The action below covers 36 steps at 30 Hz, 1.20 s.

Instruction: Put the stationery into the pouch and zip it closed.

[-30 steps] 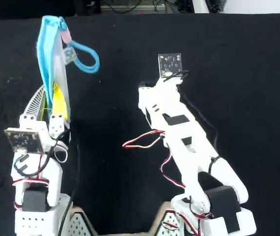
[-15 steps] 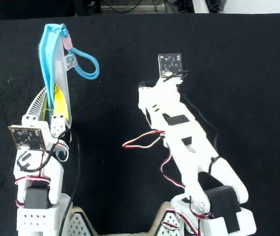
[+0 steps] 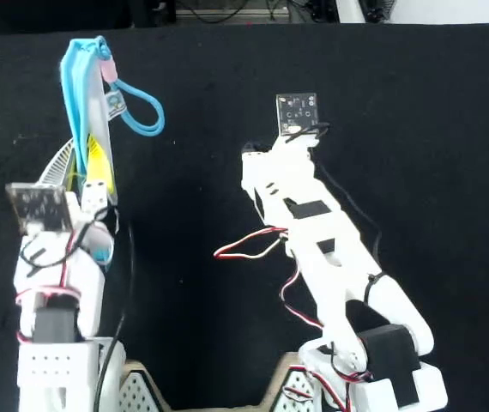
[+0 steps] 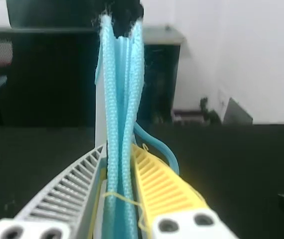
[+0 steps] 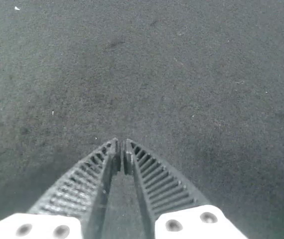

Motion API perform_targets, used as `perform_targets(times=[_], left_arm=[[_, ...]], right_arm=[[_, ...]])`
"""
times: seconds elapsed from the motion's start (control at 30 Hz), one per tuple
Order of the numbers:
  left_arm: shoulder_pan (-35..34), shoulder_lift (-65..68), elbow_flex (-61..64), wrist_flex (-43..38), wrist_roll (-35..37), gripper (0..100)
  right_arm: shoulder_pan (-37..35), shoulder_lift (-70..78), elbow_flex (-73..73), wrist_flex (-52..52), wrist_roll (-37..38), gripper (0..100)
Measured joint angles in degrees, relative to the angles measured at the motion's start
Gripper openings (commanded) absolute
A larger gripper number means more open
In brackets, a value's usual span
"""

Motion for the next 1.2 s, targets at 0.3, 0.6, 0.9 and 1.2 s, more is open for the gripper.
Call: perform_targets(times=[0.3, 0.6, 0.9, 1.2], left_arm=[[0.18, 17.93, -8.88, -0.09, -4.04, 3], [0.97, 35.6, -24.53, -0.09, -18.73, 3], [3.69, 57.58, -38.33, 0.26, -20.84, 3], [12.75, 58.81, -39.47, 8.18, -21.19, 21]], right_arm=[[0.0, 0.0, 0.0, 0.0, 0.0, 1.1], [0.0, 0.0, 0.0, 0.0, 0.0, 1.1], [0.0, 0.0, 0.0, 0.0, 0.0, 1.1], [0.0, 0.0, 0.0, 0.0, 0.0, 1.1]])
